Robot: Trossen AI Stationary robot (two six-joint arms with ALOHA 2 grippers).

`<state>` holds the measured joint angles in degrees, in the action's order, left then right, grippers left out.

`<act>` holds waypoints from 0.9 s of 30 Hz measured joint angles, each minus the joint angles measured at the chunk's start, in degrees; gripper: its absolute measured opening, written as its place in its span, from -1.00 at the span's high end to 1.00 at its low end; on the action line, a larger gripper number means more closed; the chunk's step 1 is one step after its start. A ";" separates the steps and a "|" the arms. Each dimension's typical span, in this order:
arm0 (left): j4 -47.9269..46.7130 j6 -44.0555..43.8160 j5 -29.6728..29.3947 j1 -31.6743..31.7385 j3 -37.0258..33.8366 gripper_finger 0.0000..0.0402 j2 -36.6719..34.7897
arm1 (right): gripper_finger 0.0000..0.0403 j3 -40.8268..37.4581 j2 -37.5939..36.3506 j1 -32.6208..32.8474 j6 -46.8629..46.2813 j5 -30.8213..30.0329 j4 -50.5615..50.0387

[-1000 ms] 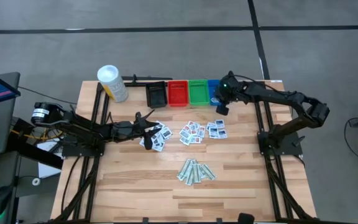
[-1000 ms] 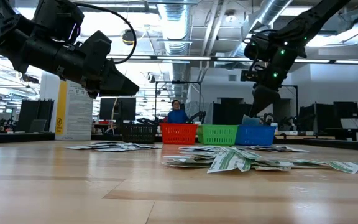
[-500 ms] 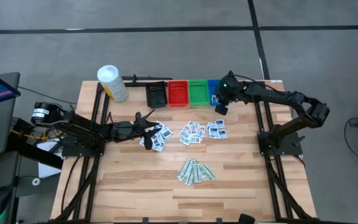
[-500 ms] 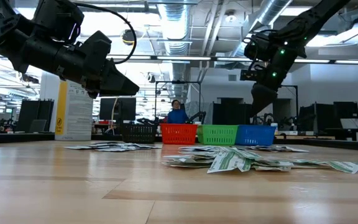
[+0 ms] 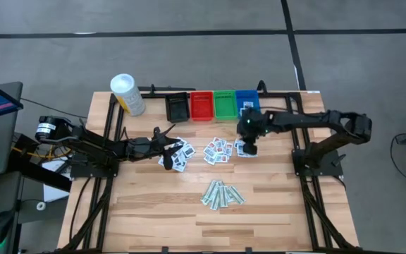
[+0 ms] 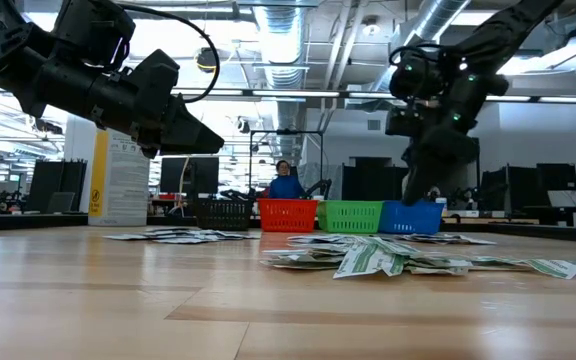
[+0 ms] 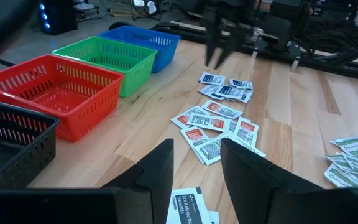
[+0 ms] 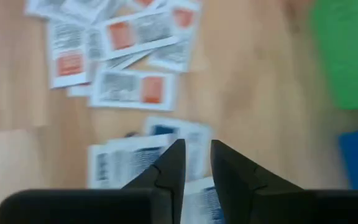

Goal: Pick & Place First Aid Supplies
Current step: Put the blue alcohol pad into the blue bin

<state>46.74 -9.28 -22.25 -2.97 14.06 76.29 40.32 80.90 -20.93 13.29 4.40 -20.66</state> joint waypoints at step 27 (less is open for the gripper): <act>0.92 -0.02 -0.03 0.01 0.00 0.33 -0.02 | 0.65 -1.05 -0.02 10.96 -27.96 -8.74 -11.51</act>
<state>47.66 -9.30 -22.28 -2.96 14.06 76.27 39.27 80.88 -9.96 -14.67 -4.34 -32.17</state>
